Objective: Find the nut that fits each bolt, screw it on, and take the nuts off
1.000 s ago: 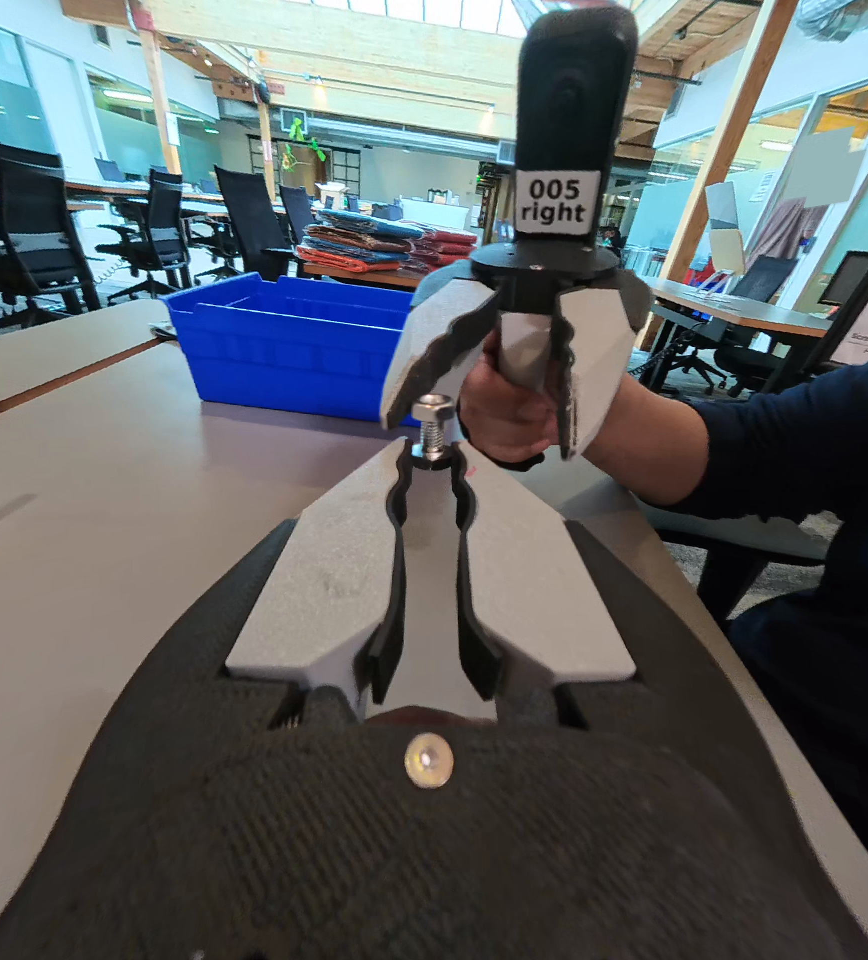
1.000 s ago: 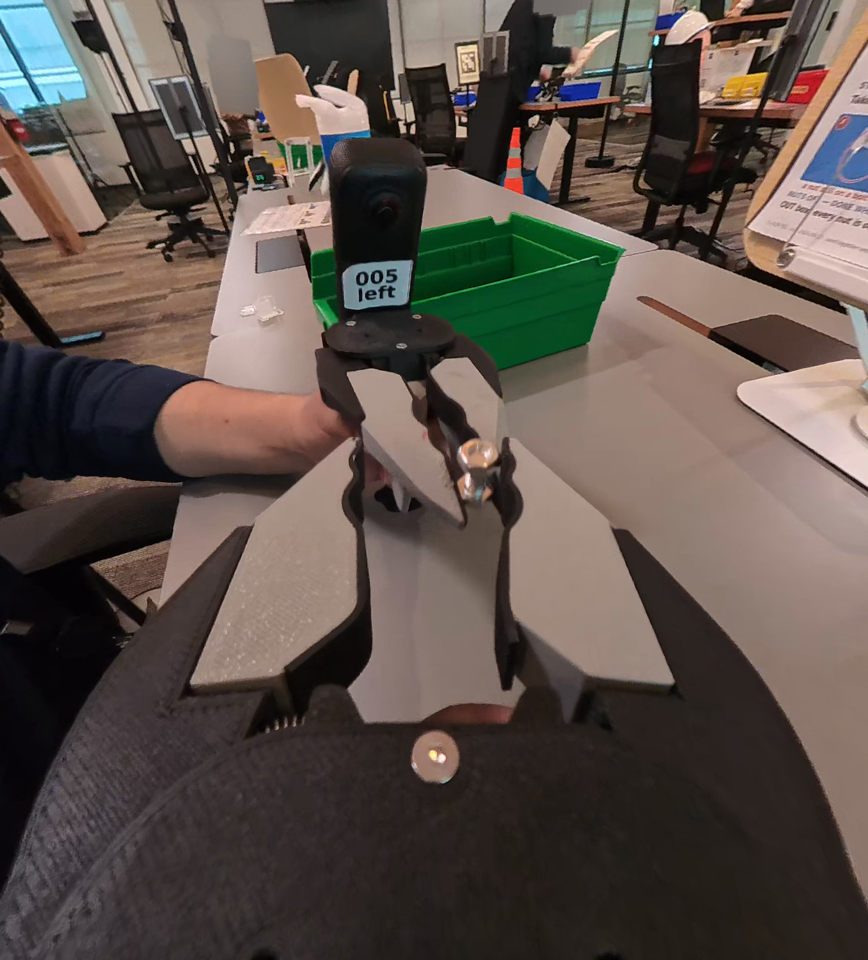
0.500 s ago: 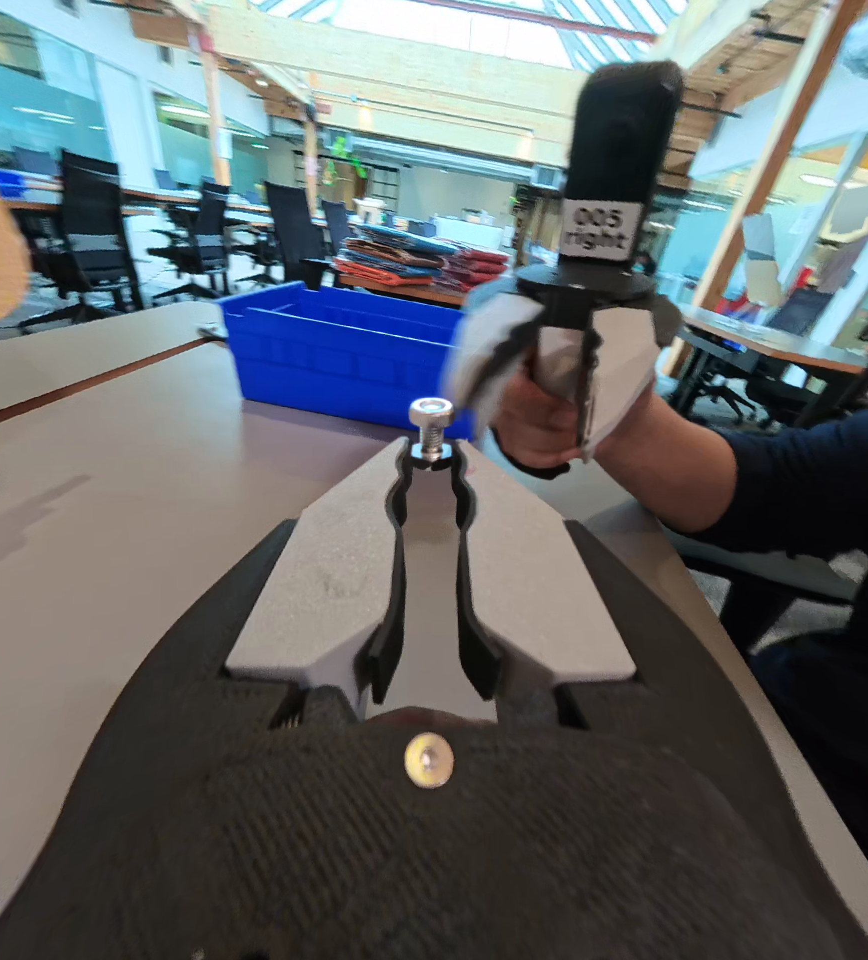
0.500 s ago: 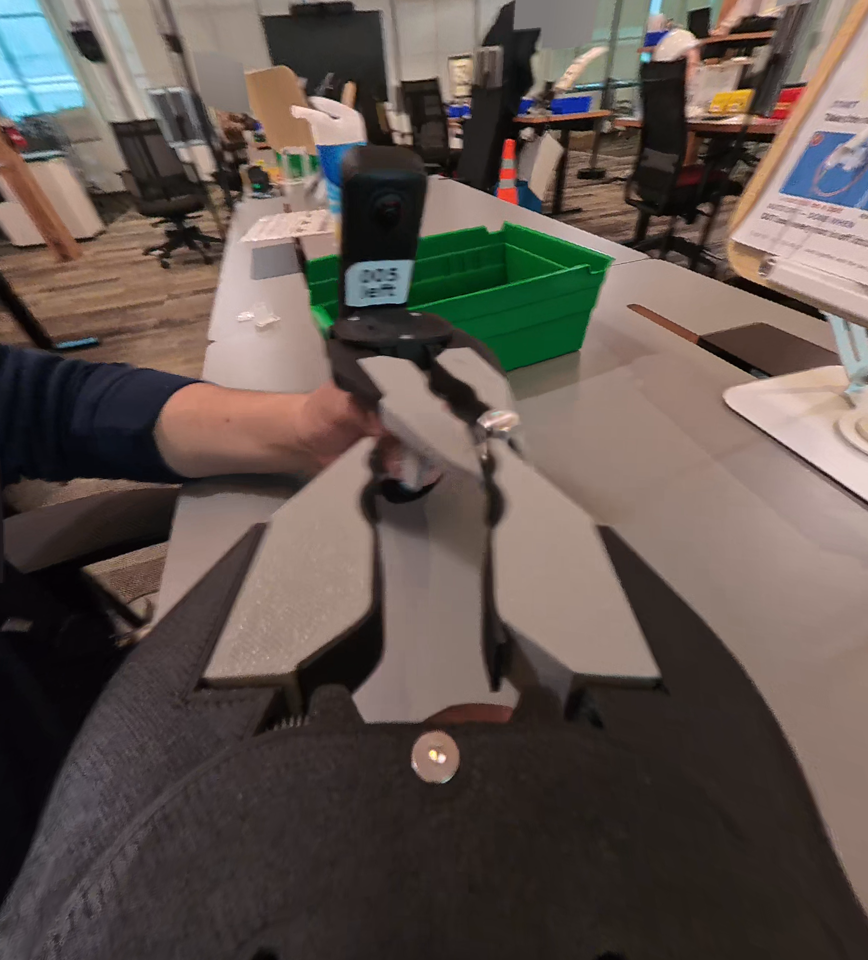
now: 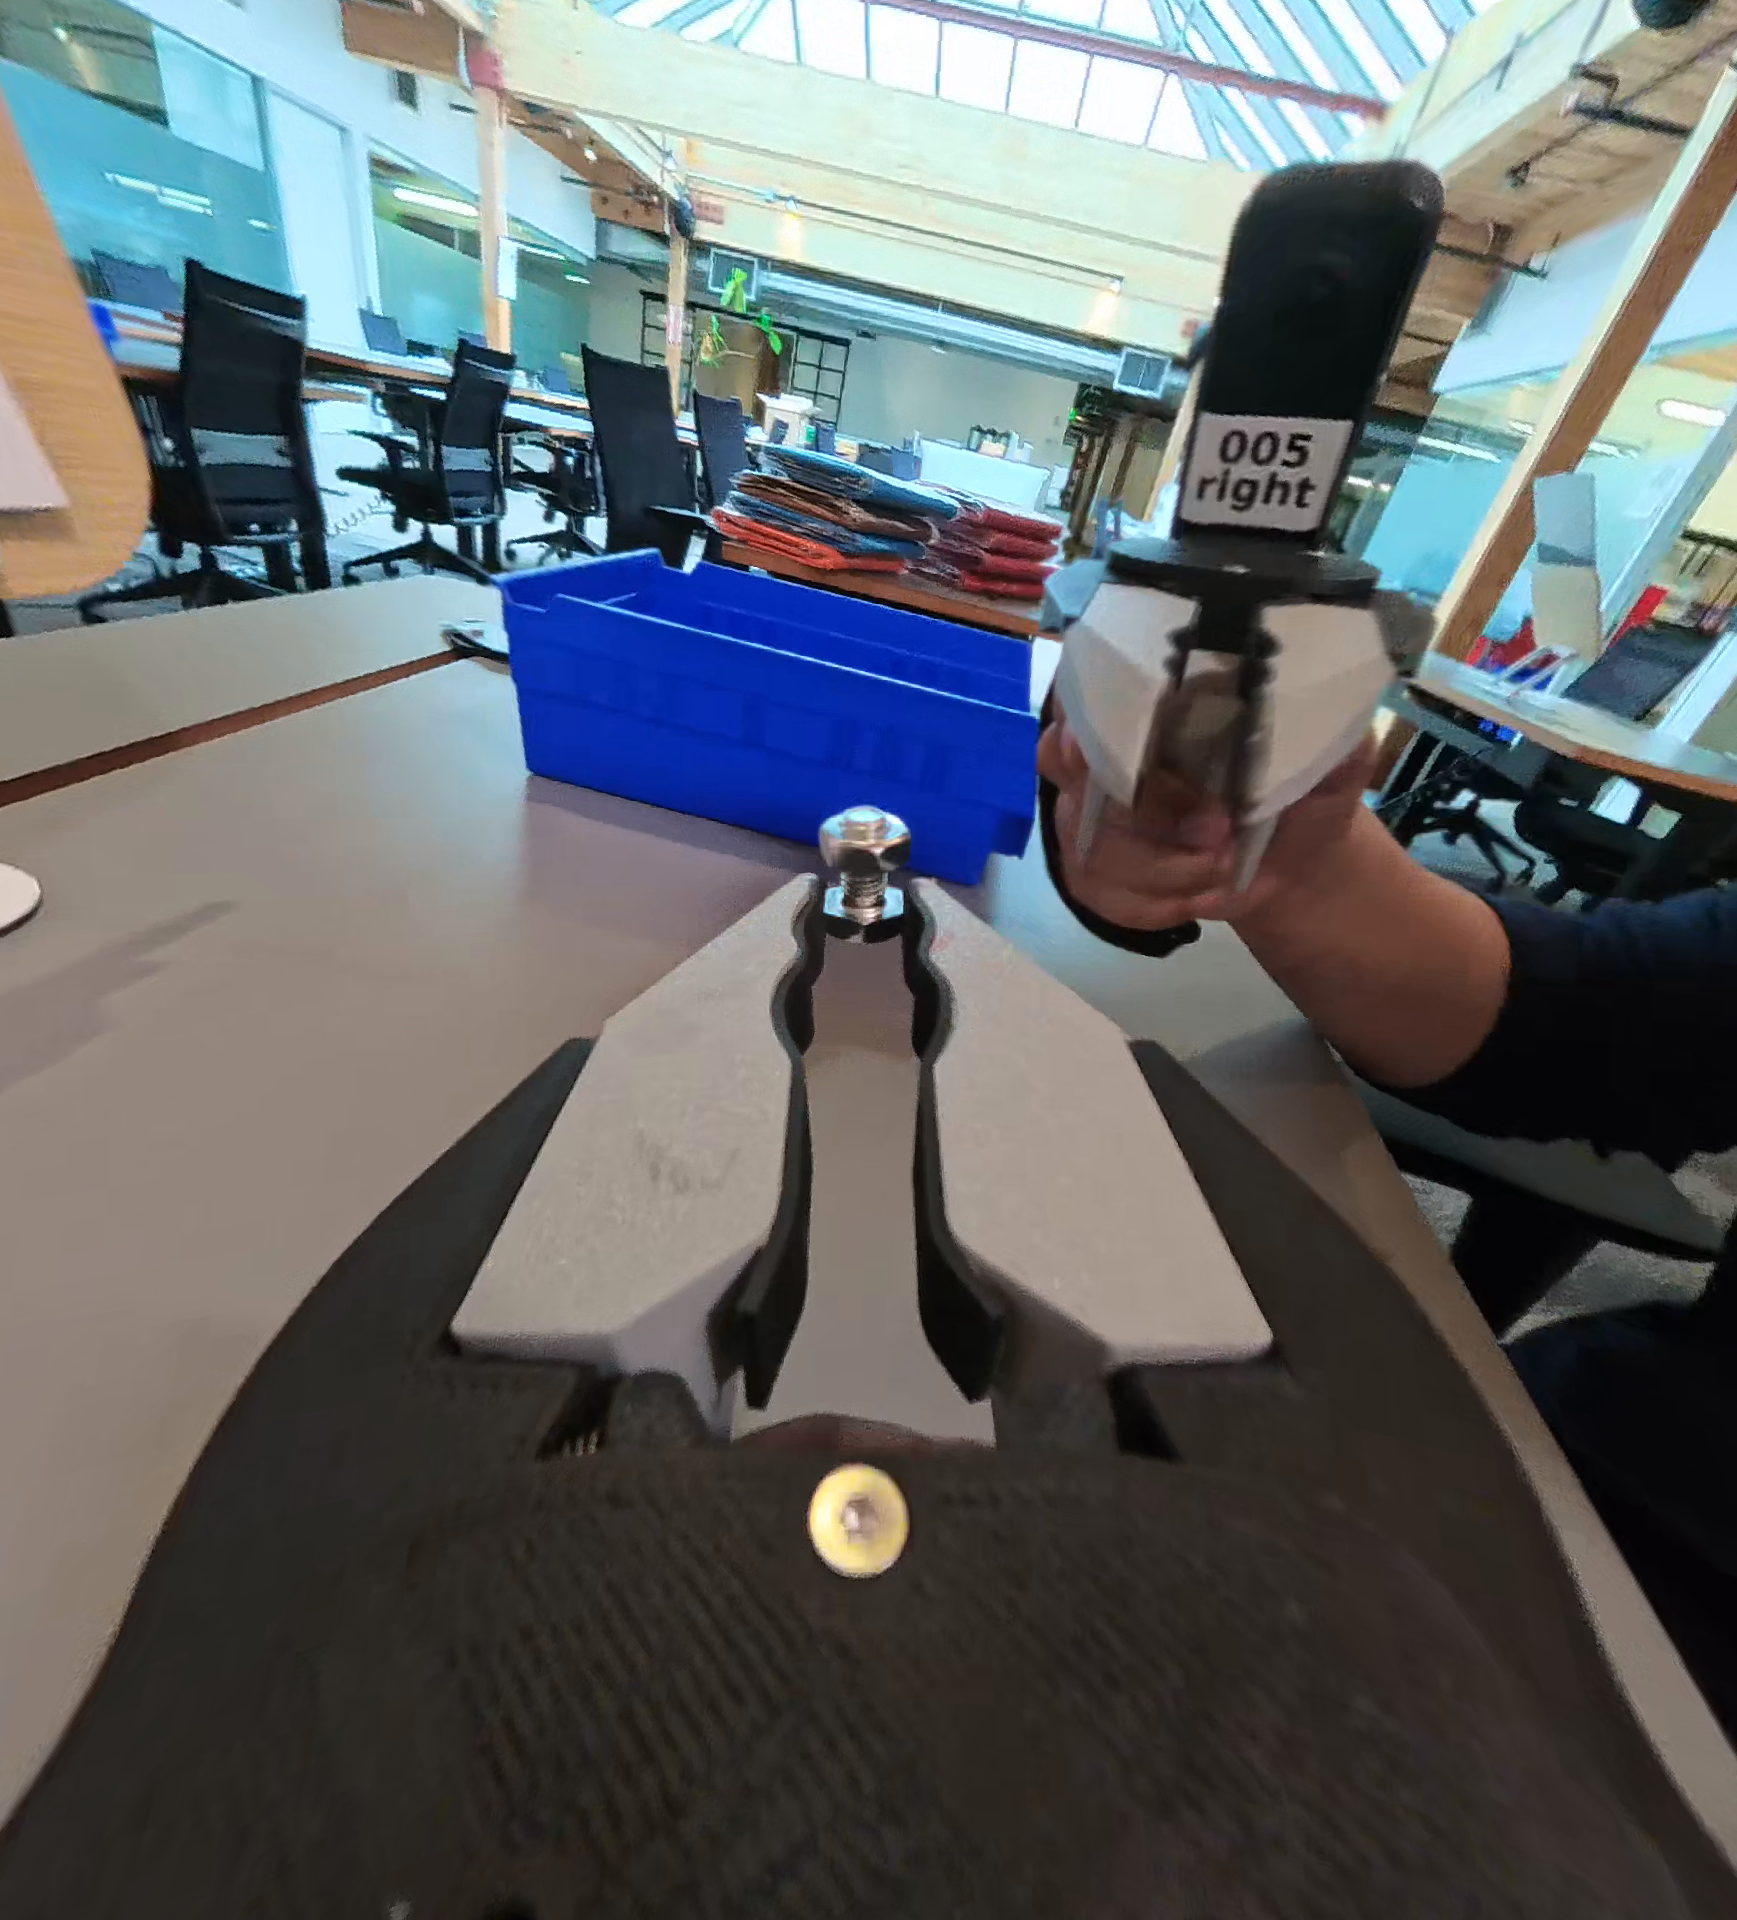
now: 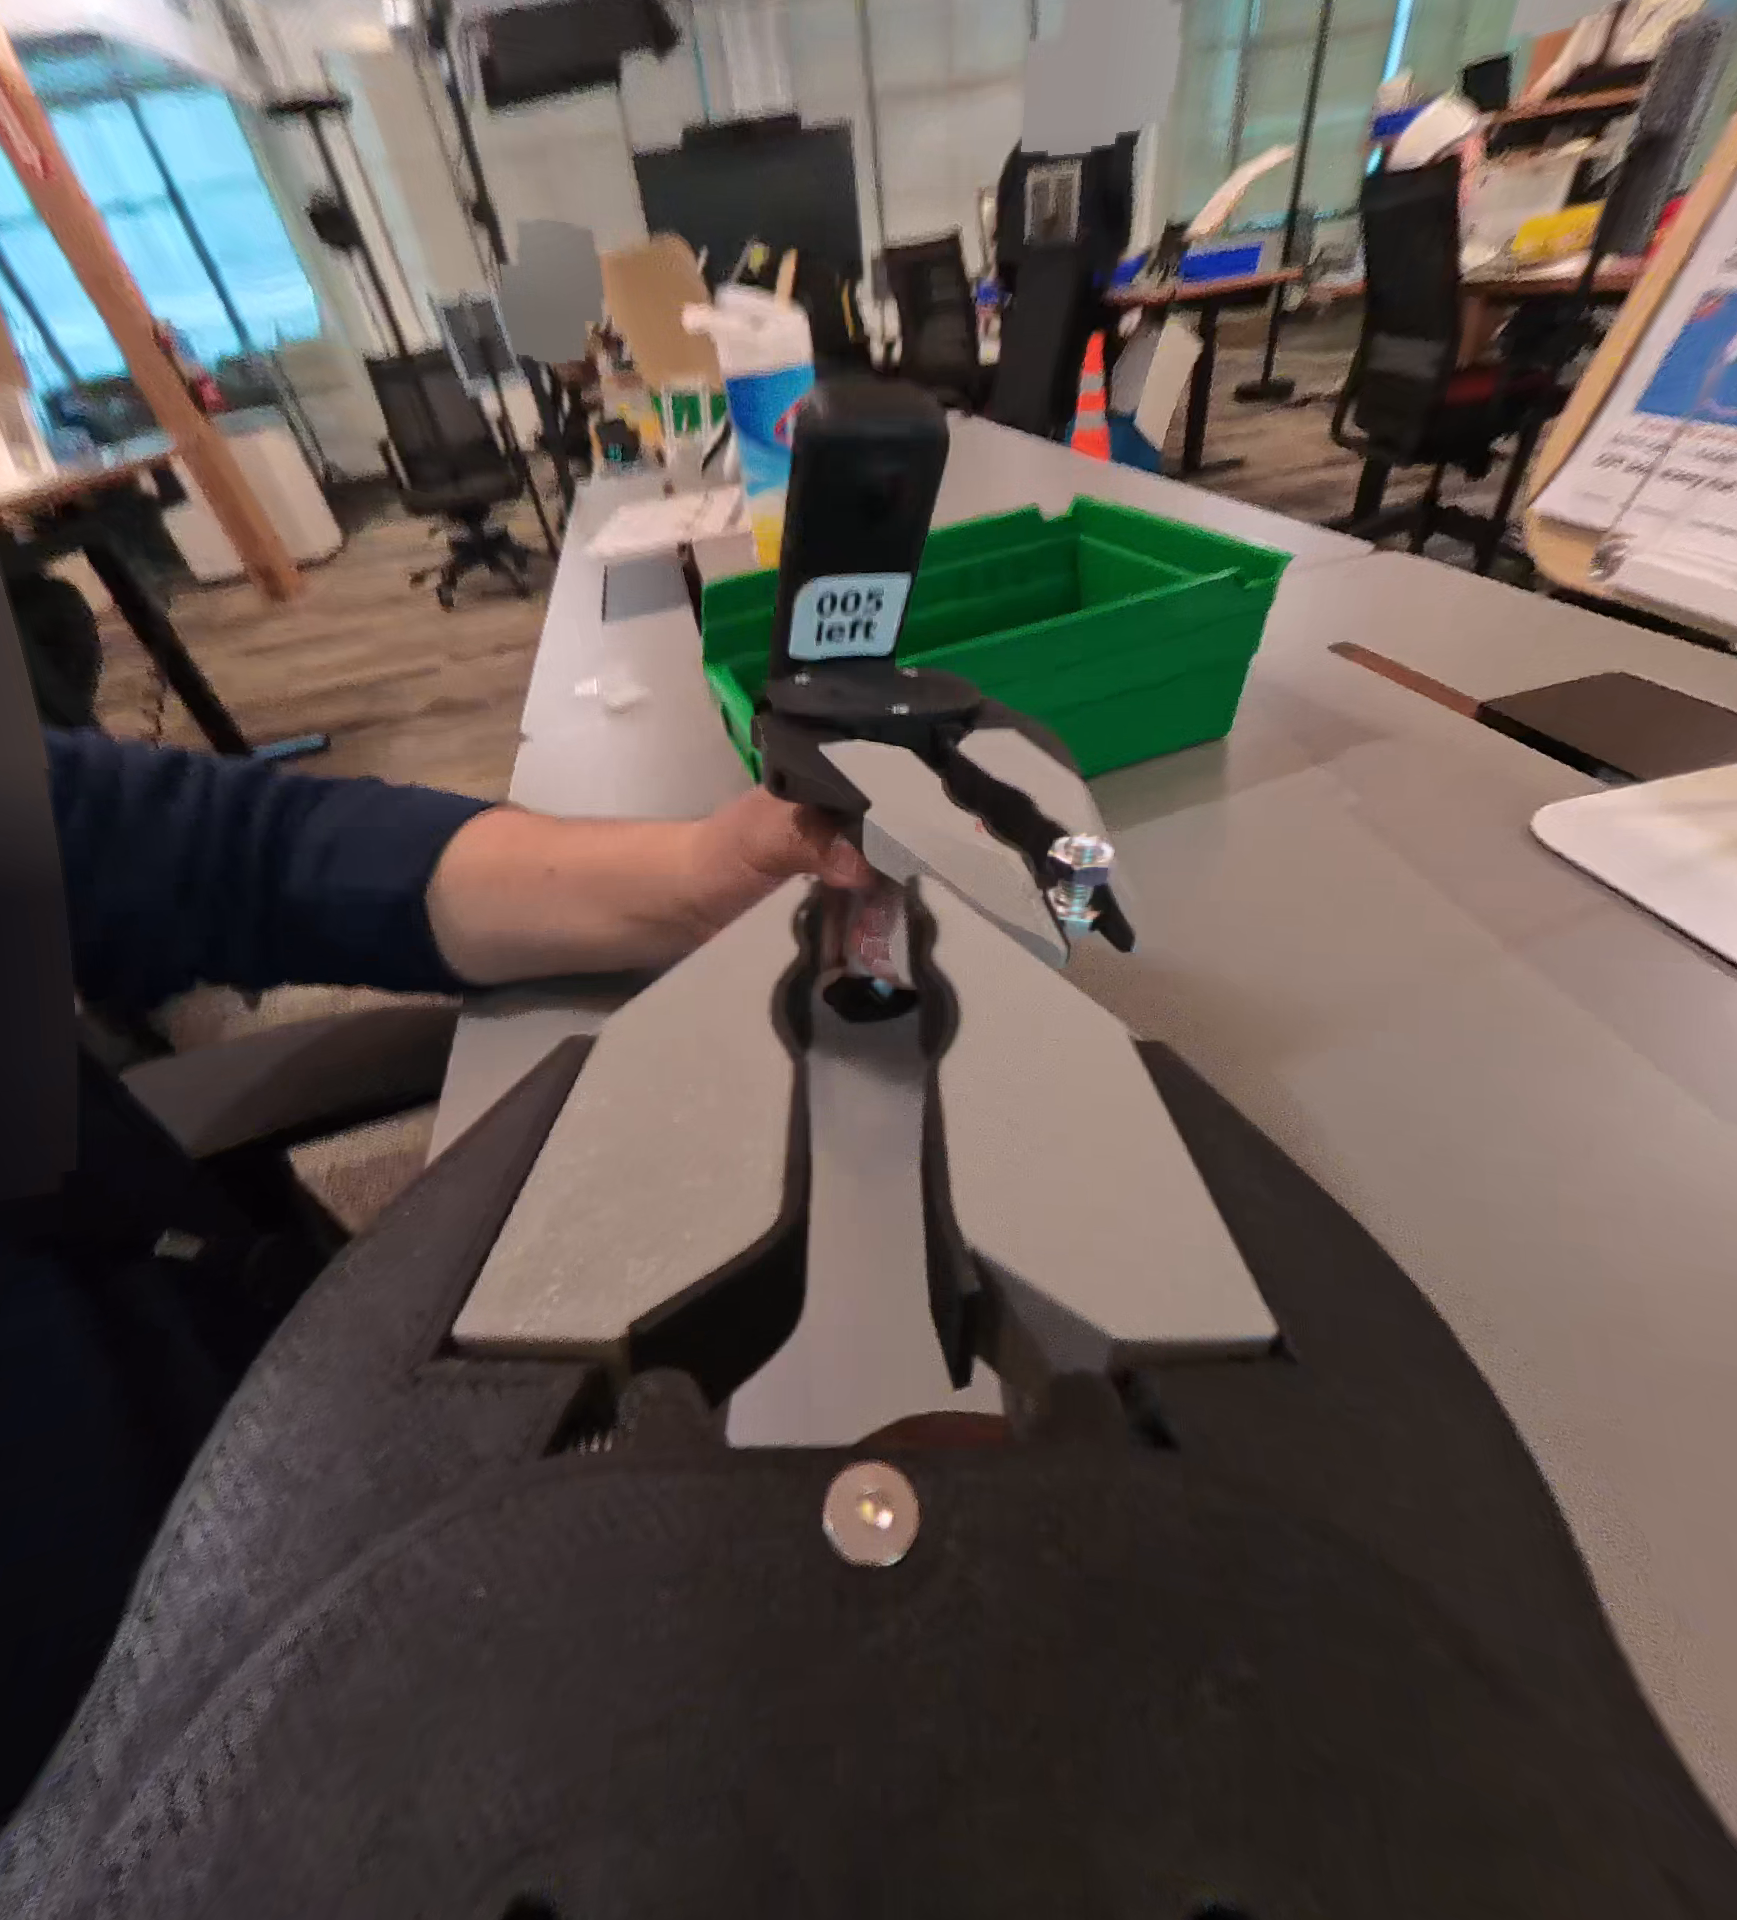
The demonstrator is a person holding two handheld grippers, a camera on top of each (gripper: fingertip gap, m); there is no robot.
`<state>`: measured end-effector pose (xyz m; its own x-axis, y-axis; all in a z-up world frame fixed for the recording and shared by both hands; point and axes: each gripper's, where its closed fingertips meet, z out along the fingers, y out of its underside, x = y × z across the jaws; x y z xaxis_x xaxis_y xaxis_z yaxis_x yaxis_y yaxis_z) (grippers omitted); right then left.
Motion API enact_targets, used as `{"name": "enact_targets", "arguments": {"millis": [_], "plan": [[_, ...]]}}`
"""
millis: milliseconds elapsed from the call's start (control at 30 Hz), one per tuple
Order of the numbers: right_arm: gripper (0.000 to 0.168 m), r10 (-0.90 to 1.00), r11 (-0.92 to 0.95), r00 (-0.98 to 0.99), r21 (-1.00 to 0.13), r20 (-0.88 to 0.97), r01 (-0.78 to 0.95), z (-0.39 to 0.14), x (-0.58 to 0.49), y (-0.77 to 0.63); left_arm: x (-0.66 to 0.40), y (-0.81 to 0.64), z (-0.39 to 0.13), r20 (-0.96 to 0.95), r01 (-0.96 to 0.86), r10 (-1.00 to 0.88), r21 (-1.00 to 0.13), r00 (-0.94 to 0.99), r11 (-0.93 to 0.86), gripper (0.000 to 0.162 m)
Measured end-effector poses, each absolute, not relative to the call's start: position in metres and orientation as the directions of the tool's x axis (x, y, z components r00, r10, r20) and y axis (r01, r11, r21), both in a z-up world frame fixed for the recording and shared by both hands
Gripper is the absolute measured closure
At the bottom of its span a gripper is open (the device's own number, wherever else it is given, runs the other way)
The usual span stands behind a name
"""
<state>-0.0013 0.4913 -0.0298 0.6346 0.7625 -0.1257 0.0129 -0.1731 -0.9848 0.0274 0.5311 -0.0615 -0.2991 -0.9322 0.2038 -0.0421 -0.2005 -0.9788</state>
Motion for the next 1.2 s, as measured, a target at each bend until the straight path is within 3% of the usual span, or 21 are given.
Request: {"name": "enact_targets", "arguments": {"millis": [100, 267, 333, 367, 433, 467, 533, 633, 733, 767, 1200], "plan": [[0.131, 0.692, -0.191, 0.709, -0.981, -0.139, -0.006, -0.029, 0.014, 0.505, 0.026, 0.535, -0.063, 0.232, -0.053, -0.922, -0.973, -0.310, -0.227, 0.150], [0.123, 0.660, -0.258, 0.734, -0.966, -0.162, 0.020, -0.045, 0.008, 0.524, 0.030, 0.507, -0.063, 0.194, -0.064, -0.901, -0.981, -0.388, -0.184, 0.150], [0.132, 0.698, -0.272, 0.695, -0.962, -0.174, 0.031, -0.049, -0.002, 0.518, 0.030, 0.507, -0.062, 0.182, -0.055, -0.908, -0.983, -0.378, -0.174, 0.150], [0.124, 0.705, -0.267, 0.686, -0.963, -0.181, 0.021, -0.047, -0.003, 0.516, 0.029, 0.510, -0.062, 0.176, -0.054, -0.911, -0.984, -0.372, -0.168, 0.150], [0.125, 0.697, -0.261, 0.697, -0.965, -0.168, 0.028, -0.048, 0.002, 0.512, 0.028, 0.515, -0.061, 0.178, -0.050, -0.917, -0.984, -0.358, -0.172, 0.150], [0.136, 0.702, -0.254, 0.692, -0.967, -0.168, 0.023, -0.046, 0.005, 0.510, 0.027, 0.518, -0.061, 0.186, -0.050, -0.920, -0.982, -0.346, -0.180, 0.158], [0.142, 0.717, -0.247, 0.668, -0.969, -0.200, -0.024, -0.039, 0.008, 0.506, 0.028, 0.528, -0.062, 0.199, -0.048, -0.932, -0.980, -0.301, -0.194, 0.160], [0.130, 0.682, -0.255, 0.694, -0.964, -0.230, -0.068, -0.039, 0.014, 0.516, 0.026, 0.529, -0.059, 0.230, -0.041, -0.919, -0.973, -0.321, -0.229, 0.160], [0.134, 0.631, -0.249, 0.730, -0.960, -0.262, -0.130, -0.047, 0.016, 0.537, 0.027, 0.527, -0.057, 0.244, -0.028, -0.914, -0.968, -0.324, -0.249, 0.159], [0.146, 0.647, -0.268, 0.695, -0.947, -0.313, -0.177, -0.048, 0.012, 0.536, 0.027, 0.531, -0.058, 0.260, -0.026, -0.914, -0.964, -0.313, -0.265, 0.160], [0.147, 0.616, -0.365, 0.693, -0.916, -0.374, -0.170, -0.075, 0.016, 0.535, 0.038, 0.521, -0.087, 0.217, -0.159, -0.930, -0.971, -0.297, -0.176, 0.159]]}}
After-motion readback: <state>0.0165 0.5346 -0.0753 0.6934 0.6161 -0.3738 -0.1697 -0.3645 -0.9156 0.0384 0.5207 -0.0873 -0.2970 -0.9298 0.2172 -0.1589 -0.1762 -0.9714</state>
